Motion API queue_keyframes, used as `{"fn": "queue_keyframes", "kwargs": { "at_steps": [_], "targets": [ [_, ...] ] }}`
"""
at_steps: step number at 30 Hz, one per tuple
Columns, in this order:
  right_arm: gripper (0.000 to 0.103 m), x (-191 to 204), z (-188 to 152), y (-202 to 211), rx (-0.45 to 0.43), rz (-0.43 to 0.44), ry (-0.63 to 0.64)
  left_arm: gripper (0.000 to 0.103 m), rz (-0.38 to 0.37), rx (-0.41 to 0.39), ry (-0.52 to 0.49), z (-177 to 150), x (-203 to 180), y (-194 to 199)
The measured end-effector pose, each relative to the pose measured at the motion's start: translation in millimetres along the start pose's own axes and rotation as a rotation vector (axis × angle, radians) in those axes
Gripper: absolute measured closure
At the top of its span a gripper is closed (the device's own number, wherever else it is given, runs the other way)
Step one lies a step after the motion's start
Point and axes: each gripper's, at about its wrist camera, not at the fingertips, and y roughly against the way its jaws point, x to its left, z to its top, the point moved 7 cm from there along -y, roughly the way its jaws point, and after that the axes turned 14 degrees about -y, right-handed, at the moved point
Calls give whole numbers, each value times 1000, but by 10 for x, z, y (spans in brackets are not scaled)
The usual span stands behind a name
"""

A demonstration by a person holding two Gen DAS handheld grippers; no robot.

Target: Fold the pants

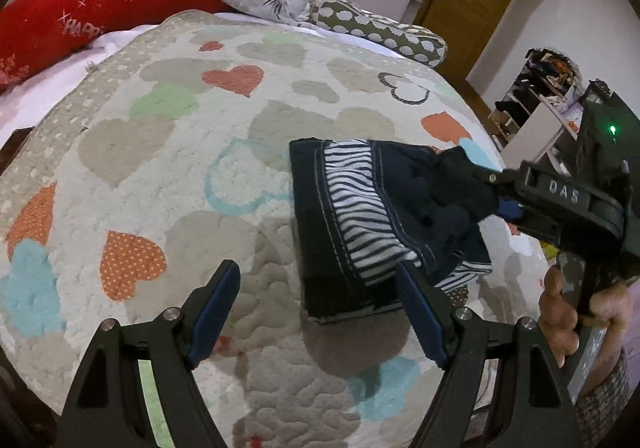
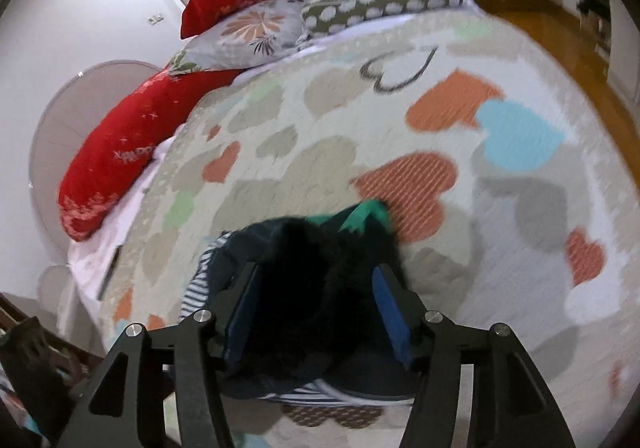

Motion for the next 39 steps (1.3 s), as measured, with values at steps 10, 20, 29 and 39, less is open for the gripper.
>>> {"fn": "queue_keyframes", "kwargs": {
  "at_steps": [10, 20, 29, 39],
  "targets": [
    [95, -171, 60, 73, -9, -21, -4, 24, 3, -31, -23, 308, -102, -41],
    [90, -399, 286, 504, -120, 122, -186, 24, -32, 104, -42, 65, -368, -643],
    [90, -70, -48, 57, 97, 267, -171, 24, -63, 89, -47, 28, -380, -479],
    [29, -625, 202, 363, -106, 142, -200, 17, -263, 33, 148, 282, 155, -480]
  ]
}}
